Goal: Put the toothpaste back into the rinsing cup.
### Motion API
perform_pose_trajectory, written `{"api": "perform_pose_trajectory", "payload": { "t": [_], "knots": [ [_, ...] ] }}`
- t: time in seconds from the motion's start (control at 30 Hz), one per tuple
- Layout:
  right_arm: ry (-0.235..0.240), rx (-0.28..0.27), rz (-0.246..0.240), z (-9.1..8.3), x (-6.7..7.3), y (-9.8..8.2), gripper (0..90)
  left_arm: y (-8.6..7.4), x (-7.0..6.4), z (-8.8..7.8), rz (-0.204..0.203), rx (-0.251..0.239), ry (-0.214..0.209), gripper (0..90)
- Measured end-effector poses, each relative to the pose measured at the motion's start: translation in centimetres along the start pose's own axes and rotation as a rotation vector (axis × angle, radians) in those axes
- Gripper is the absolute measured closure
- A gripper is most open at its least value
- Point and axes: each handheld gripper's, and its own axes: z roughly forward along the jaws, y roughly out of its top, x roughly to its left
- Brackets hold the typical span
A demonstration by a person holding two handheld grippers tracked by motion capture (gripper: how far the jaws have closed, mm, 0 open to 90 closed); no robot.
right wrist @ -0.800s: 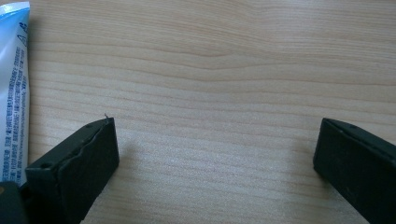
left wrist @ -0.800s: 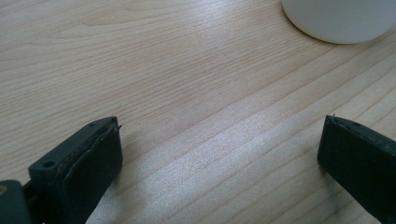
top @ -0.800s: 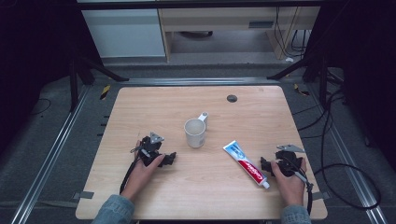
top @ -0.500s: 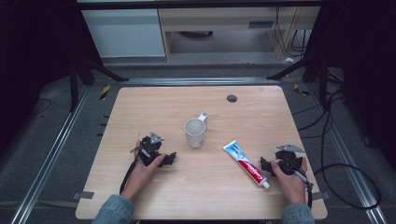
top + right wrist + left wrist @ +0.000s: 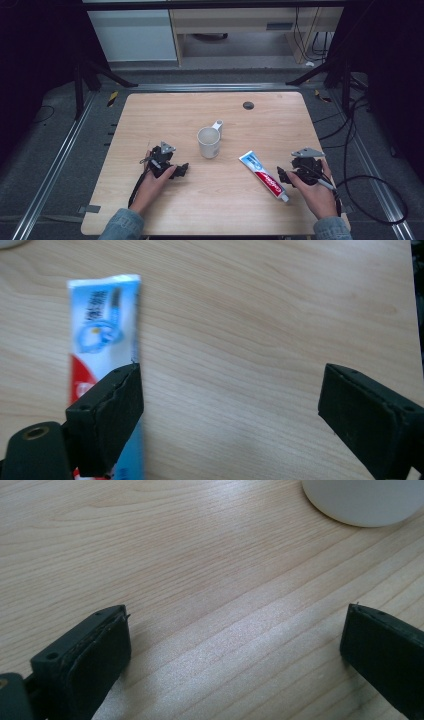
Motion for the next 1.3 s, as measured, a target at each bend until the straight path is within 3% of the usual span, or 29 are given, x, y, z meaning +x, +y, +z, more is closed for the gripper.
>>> {"api": "perform_pose_trajectory", "payload": {
  "t": [0.1, 0.13, 0.2, 0.23, 0.4, 0.53, 0.77, 0.93, 1.3],
  "knots": [
    [0.012, 0.036, -0.059, -0.8, 0.7, 1.1, 15.8, 0.0, 0.0, 0.0, 0.0, 0.0, -0.001, 0.0],
    [0.044, 0.077, -0.097, -0.9, 1.2, 1.8, 16.7, 0.0, 0.0, 0.0, 0.0, 0.0, 0.0, 0.0],
    [0.047, 0.094, -0.11, -1.0, 1.4, 2.0, 16.8, 0.0, 0.0, 0.0, 0.0, 0.0, 0.0, 0.0],
    [0.05, 0.121, -0.144, -1.1, 1.8, 2.6, 18.1, 0.0, 0.0, 0.0, 0.0, 0.0, -0.001, 0.0],
    [0.092, 0.137, -0.167, -1.5, 2.4, 4.5, 22.0, 0.0, 0.0, 0.0, 0.0, 0.0, 0.0, 0.0],
    [0.087, 0.167, -0.196, -1.5, 2.8, 5.7, 23.4, 0.0, 0.0, 0.0, 0.0, 0.0, -0.001, 0.0],
    [0.118, 0.205, -0.214, -1.1, 3.6, 7.1, 25.8, 0.0, 0.0, 0.0, -0.001, 0.0, -0.001, 0.0],
    [0.139, 0.238, -0.212, -0.7, 3.7, 7.7, 32.4, 0.0, 0.0, 0.0, -0.001, 0.0, -0.001, 0.0],
    [0.184, 0.333, -0.205, 2.1, 4.7, 8.4, 35.2, 0.0, 0.0, 0.0, -0.001, 0.0, -0.001, 0.0]
  ]
}}
